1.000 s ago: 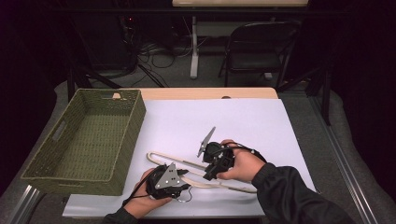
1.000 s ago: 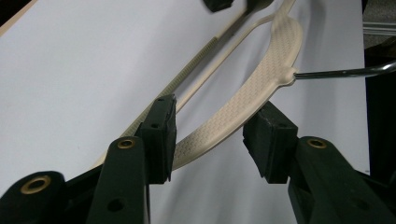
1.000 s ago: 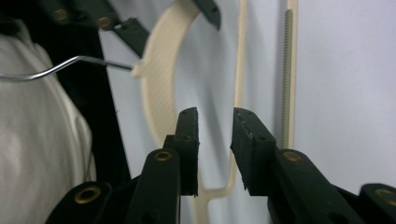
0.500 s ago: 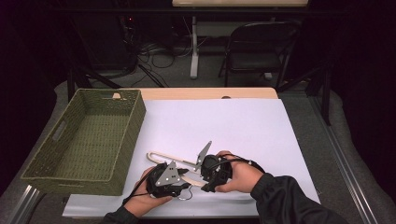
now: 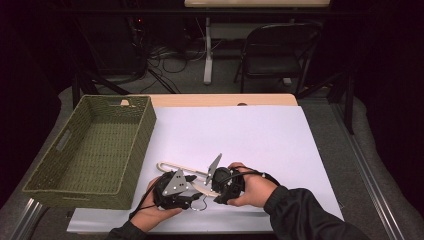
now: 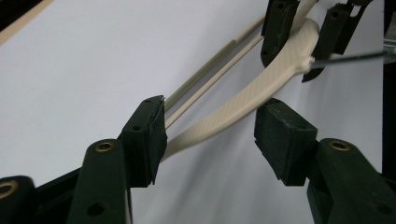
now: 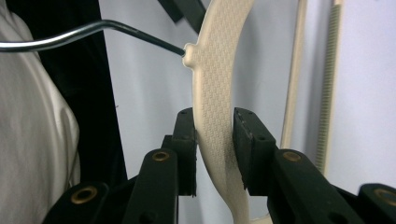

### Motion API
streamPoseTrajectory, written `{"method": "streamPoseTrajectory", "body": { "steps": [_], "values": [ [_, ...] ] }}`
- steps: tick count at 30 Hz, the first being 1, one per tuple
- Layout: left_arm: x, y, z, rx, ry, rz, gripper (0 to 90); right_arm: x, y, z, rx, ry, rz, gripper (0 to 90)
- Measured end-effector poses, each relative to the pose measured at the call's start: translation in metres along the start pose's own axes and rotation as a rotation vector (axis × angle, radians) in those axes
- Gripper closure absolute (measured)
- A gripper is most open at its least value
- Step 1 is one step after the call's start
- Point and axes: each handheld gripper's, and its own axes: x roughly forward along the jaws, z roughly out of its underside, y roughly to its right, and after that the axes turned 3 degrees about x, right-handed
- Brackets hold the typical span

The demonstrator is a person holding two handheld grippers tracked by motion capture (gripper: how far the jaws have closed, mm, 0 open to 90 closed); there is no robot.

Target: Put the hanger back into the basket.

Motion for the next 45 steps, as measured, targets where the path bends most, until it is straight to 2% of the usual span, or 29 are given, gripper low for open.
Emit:
{"method": "streamPoseTrajectory", "body": {
  "steps": [8,9,10,11,16,19,23,24,26,28,29,30,31,32,33,35,37,39,42,45],
  "values": [
    [-0.023,-0.014,0.005,-0.033,-0.005,-0.064,41.5,-0.023,0.013,0.004,0.033,0.049,0.057,75.3],
    [-0.025,-0.015,0.005,-0.036,-0.008,-0.068,41.5,-0.027,0.018,0.005,0.045,0.067,0.059,76.4],
    [-0.026,-0.016,0.005,-0.039,-0.008,-0.069,41.5,-0.027,0.018,0.005,0.045,0.067,0.059,76.4],
    [-0.029,-0.018,0.005,-0.039,-0.011,-0.074,41.6,-0.032,0.024,0.006,0.056,0.069,0.068,78.0],
    [-0.034,-0.022,0.003,-0.054,-0.009,-0.07,41.6,-0.04,0.034,0.005,0.051,0.085,0.103,82.8],
    [-0.037,-0.026,0.001,-0.06,-0.016,-0.069,41.5,-0.046,0.045,0.006,0.08,0.088,0.132,85.6],
    [-0.04,-0.03,-0.003,-0.055,-0.027,-0.07,41.6,-0.049,0.049,0.007,0.085,0.092,0.103,85.8],
    [-0.042,-0.032,-0.005,-0.047,-0.034,-0.07,41.7,-0.05,0.05,0.006,0.069,0.095,0.086,85.8],
    [-0.044,-0.034,-0.01,-0.043,-0.04,-0.048,41.7,-0.051,0.049,0.006,0.061,0.095,0.082,85.8],
    [-0.046,-0.036,-0.014,-0.035,-0.051,-0.038,42.0,-0.052,0.046,0.005,0.034,0.098,0.057,85.8],
    [-0.046,-0.038,-0.018,-0.031,-0.066,-0.01,42.7,-0.053,0.044,0.005,0.023,0.1,0.043,85.8],
    [-0.046,-0.038,-0.018,-0.031,-0.066,-0.01,42.8,-0.053,0.044,0.005,0.023,0.1,0.043,85.8],
    [-0.043,-0.039,-0.023,-0.018,-0.078,0.021,43.0,-0.052,0.039,0.004,0.004,0.095,0.033,85.8],
    [-0.043,-0.039,-0.023,-0.018,-0.078,0.021,43.6,-0.052,0.039,0.004,0.004,0.095,0.033,85.8],
    [-0.041,-0.039,-0.025,-0.013,-0.082,0.057,44.3,-0.051,0.036,0.002,-0.012,0.097,0.026,85.8],
    [-0.035,-0.04,-0.026,-0.007,-0.096,0.097,45.1,-0.051,0.035,0.002,-0.023,0.096,0.021,85.8],
    [-0.025,-0.04,-0.026,0.002,-0.132,0.133,46.0,-0.05,0.033,0.0,-0.042,0.094,0.015,85.8],
    [-0.018,-0.042,-0.024,-0.002,-0.159,0.155,47.4,-0.05,0.031,-0.001,-0.049,0.091,0.014,85.8],
    [-0.009,-0.045,-0.02,-0.027,-0.163,0.193,51.3,-0.048,0.03,-0.002,-0.065,0.092,0.01,85.8],
    [-0.001,-0.047,-0.016,-0.021,-0.172,0.225,56.6,-0.048,0.031,-0.001,-0.069,0.085,0.007,85.8]
  ]
}}
